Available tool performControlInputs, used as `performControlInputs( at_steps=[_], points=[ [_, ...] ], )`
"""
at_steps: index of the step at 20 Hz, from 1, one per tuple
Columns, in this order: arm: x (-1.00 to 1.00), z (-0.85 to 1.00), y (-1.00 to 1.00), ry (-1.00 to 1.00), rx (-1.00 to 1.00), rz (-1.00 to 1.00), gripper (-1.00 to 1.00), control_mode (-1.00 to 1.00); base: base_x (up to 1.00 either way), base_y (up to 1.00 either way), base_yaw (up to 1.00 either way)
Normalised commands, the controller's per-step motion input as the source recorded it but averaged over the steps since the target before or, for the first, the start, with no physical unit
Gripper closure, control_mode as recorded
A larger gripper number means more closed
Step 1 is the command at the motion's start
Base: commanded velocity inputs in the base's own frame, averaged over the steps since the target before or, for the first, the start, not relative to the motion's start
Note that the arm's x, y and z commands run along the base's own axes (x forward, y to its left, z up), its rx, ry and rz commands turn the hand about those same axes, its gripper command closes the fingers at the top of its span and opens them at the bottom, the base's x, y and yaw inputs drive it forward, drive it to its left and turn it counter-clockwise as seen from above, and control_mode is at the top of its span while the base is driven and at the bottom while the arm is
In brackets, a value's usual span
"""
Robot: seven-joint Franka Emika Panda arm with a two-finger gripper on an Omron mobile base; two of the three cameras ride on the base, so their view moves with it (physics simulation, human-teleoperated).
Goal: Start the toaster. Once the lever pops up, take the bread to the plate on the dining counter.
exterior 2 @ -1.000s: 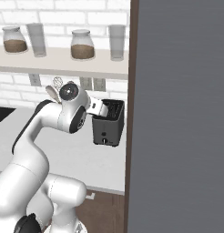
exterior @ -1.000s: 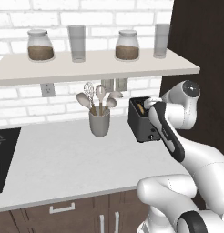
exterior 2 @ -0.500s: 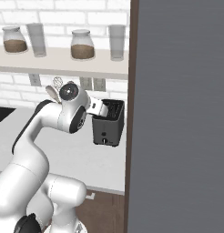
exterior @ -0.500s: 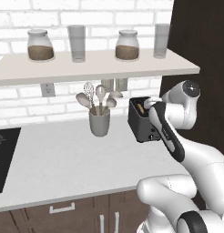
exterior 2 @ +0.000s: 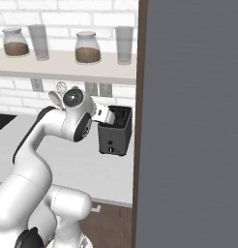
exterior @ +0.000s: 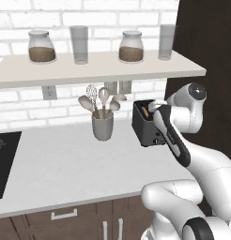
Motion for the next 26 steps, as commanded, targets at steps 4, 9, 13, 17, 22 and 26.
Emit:
performControlInputs(
  at_steps=[4,9,13,17,22,26],
  points=[
    [0.0,0.0,0.0,0.0,0.0,0.0,-1.0,-1.0,0.0,0.0,0.0],
    [0.0,0.0,0.0,0.0,0.0,0.0,-1.0,-1.0,0.0,0.0,0.0],
    [0.0,0.0,0.0,0.0,0.0,0.0,-1.0,-1.0,0.0,0.0,0.0],
    [0.0,0.0,0.0,0.0,0.0,0.0,-1.0,-1.0,0.0,0.0,0.0],
    [0.0,0.0,0.0,0.0,0.0,0.0,-1.0,-1.0,0.0,0.0,0.0],
    [0.0,0.0,0.0,0.0,0.0,0.0,-1.0,-1.0,0.0,0.0,0.0]
  ],
)
